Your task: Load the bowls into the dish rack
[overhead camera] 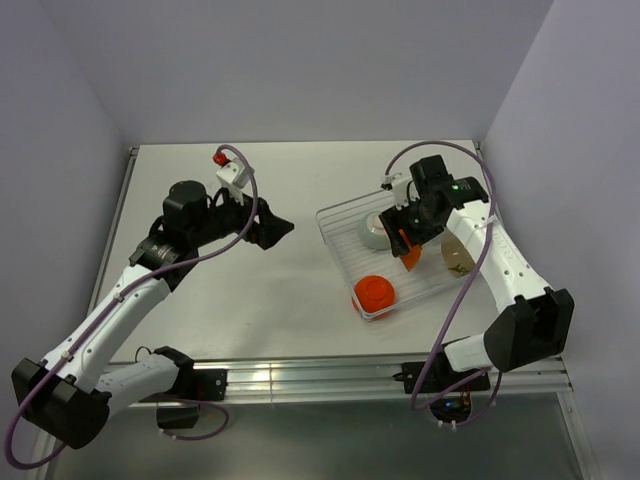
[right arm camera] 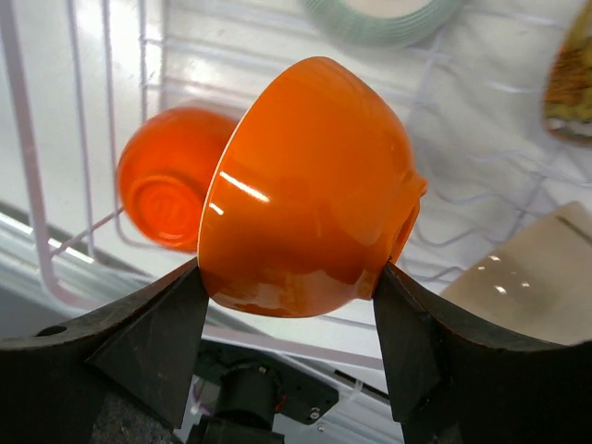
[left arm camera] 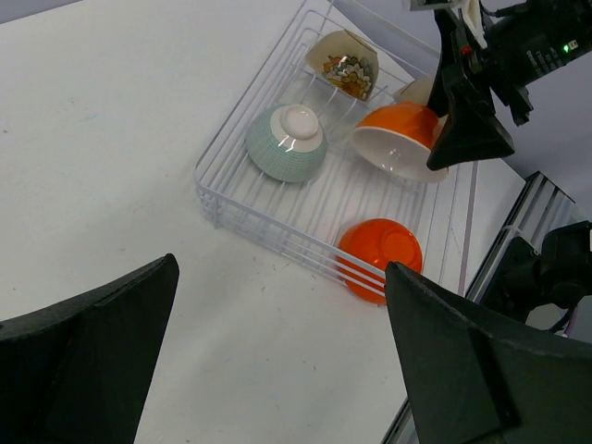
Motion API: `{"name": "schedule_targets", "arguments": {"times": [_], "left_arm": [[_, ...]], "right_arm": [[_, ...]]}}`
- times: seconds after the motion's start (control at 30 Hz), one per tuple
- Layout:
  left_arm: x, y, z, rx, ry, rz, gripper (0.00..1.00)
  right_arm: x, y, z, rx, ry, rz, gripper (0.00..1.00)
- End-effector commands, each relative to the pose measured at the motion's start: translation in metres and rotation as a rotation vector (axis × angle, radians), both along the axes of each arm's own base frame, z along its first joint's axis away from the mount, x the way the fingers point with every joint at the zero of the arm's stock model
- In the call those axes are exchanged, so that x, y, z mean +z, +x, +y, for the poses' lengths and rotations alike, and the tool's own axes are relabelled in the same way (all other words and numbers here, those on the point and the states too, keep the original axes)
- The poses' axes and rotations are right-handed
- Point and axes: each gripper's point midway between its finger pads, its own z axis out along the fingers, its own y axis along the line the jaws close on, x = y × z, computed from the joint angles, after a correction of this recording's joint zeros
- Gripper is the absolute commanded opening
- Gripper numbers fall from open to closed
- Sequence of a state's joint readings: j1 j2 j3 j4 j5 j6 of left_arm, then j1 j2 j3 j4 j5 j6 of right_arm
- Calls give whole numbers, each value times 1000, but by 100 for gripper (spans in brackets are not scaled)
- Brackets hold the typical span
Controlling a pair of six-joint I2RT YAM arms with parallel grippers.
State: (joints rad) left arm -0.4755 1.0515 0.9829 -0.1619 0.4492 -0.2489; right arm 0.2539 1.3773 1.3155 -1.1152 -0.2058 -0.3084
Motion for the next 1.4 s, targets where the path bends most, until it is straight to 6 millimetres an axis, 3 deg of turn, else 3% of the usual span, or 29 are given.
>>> {"name": "schedule_targets", "arguments": {"times": [0.0,0.2,0.6,0.9,1.03,1.37], "left_arm": [[27,1,-4,-20,-35,-64,99],[28,2,-5,-20,-32,-67,99],[29,1,-3,-16,-33,-71,99],[28,1,-2,-13,-31,-74,99],[27,1,-3,-15,-33,-71,99],[27,-1,-3,-17,-30,-75,99]], "right_arm": [[32,47,-2,-95,-14,-197,0],[36,75,2,-167,-18,-246,0],[12,103,10,-182,-97,-253,0],[-10,92,31,-108,-57,-152,0],[-12,84,50,-58,22,-103,0],[-3,79,75,-2,127,-73,0]]}}
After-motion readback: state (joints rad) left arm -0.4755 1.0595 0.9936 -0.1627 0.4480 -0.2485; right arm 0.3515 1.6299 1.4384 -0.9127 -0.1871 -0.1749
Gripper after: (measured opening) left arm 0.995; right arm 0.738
